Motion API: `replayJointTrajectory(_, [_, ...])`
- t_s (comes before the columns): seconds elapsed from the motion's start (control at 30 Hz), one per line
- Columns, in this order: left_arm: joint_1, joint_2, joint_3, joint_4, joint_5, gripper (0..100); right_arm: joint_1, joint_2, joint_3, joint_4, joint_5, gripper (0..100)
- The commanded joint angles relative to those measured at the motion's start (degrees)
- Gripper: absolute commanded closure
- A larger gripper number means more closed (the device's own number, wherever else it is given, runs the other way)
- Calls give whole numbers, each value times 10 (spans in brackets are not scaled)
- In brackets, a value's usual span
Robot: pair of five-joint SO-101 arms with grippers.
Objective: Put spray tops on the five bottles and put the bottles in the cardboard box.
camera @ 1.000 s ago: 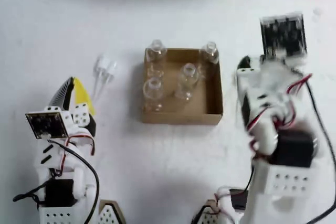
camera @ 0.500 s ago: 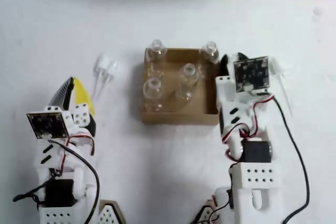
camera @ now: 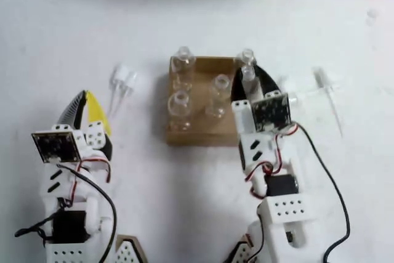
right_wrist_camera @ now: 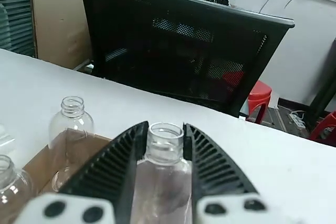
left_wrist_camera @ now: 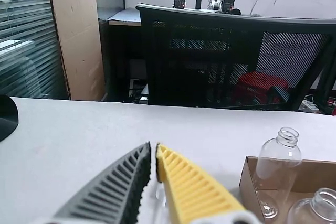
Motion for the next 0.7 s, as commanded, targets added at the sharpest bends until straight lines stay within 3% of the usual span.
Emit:
replayJointTrajectory(0.0, [-3,-4,-2,-23,-8,976,-5,-4,22,-51,-5,984])
replayJointTrajectory(0.33, [-4,-4,-1,-24,-8,976,-9,-4,45,-51,-6,984])
replayJointTrajectory(0.67, [-4,-4,-1,-24,-8,976,-4,-3,53,-86,-54,984])
